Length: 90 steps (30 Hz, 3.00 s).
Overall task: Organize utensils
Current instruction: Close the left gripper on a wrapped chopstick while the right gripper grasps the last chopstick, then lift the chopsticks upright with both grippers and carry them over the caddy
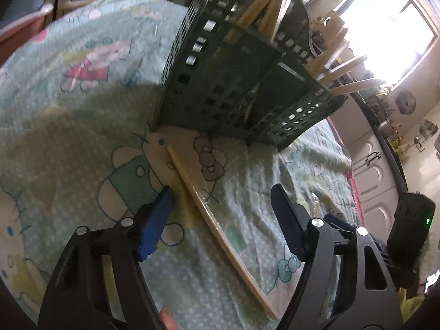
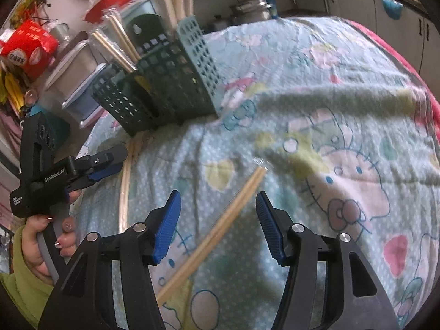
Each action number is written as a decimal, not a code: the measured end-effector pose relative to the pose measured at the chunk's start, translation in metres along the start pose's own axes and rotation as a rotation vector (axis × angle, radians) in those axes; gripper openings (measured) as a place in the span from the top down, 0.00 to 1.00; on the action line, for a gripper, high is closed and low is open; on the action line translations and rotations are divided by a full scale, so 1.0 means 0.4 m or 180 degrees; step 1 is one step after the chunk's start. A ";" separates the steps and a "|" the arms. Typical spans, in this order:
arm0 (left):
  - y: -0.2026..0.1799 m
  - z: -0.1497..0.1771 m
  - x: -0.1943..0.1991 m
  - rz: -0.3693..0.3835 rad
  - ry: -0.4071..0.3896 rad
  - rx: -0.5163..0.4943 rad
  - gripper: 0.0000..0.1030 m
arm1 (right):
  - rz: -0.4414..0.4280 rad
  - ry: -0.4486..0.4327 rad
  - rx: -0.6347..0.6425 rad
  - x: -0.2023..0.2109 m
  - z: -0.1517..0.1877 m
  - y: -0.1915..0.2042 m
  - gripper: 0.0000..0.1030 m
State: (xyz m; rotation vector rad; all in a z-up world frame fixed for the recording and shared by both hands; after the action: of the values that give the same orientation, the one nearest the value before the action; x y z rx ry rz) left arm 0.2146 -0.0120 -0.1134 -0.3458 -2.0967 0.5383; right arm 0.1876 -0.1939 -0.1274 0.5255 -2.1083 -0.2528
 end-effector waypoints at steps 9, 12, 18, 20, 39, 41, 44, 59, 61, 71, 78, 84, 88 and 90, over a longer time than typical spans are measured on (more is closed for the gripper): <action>0.011 -0.052 -0.040 -0.0066 0.0029 0.0072 0.37 | 0.0071 0.0118 -0.0064 -0.042 -0.021 -0.019 0.53; 0.011 -0.067 -0.051 -0.0184 0.0027 0.0021 0.40 | 0.0180 0.0118 0.0026 -0.059 -0.034 -0.014 0.56; 0.010 -0.085 -0.067 -0.0460 -0.0055 -0.0117 0.53 | 0.0359 0.0060 0.0193 -0.074 -0.045 -0.009 0.73; 0.013 -0.088 -0.071 -0.0549 -0.0093 -0.0153 0.60 | 0.0390 0.0039 0.0218 -0.078 -0.050 -0.009 0.79; 0.035 -0.126 0.056 -0.0139 -0.0372 0.0008 0.95 | -0.0418 -0.0273 0.0443 0.007 -0.146 0.156 0.95; 0.015 -0.138 0.089 -0.0086 -0.0460 -0.0036 0.95 | -0.0467 -0.0360 0.0501 0.032 -0.161 0.176 0.95; -0.011 -0.153 0.146 -0.0023 -0.0615 -0.0102 0.96 | -0.0515 -0.0481 0.0580 0.066 -0.182 0.200 0.95; -0.179 -0.242 0.321 0.0181 -0.1226 -0.0530 0.97 | -0.0639 -0.1098 0.0779 0.212 -0.279 0.276 0.95; -0.197 -0.248 0.340 0.0208 -0.1280 -0.0572 0.97 | -0.0656 -0.1175 0.0793 0.230 -0.293 0.284 0.95; -0.251 -0.301 0.404 0.0234 -0.1500 -0.0768 0.97 | -0.0652 -0.1492 0.0843 0.296 -0.363 0.308 0.95; -0.277 -0.338 0.442 0.0217 -0.1636 -0.0852 0.97 | -0.0662 -0.1671 0.0823 0.329 -0.414 0.316 0.95; -0.293 -0.368 0.481 0.0200 -0.1760 -0.0920 0.97 | -0.0678 -0.1808 0.0813 0.354 -0.451 0.325 0.95; -0.295 -0.384 0.506 0.0168 -0.1845 -0.0943 0.96 | -0.0656 -0.1923 0.0794 0.374 -0.487 0.322 0.95; -0.295 -0.393 0.519 0.0147 -0.1888 -0.0947 0.96 | -0.0639 -0.1977 0.0775 0.384 -0.504 0.318 0.95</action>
State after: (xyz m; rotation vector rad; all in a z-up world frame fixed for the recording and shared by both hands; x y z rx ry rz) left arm 0.2294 0.0152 0.1708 -0.4435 -2.7610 0.3814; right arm 0.2456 -0.1474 0.1460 0.8930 -2.7104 -0.3026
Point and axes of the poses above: each gripper's, at about its wrist camera, not at the fingertips, and x roughly against the way its jaws point, y to its left, z to its underside, the point moved 7 cm from there along -x, roughly the way its jaws point
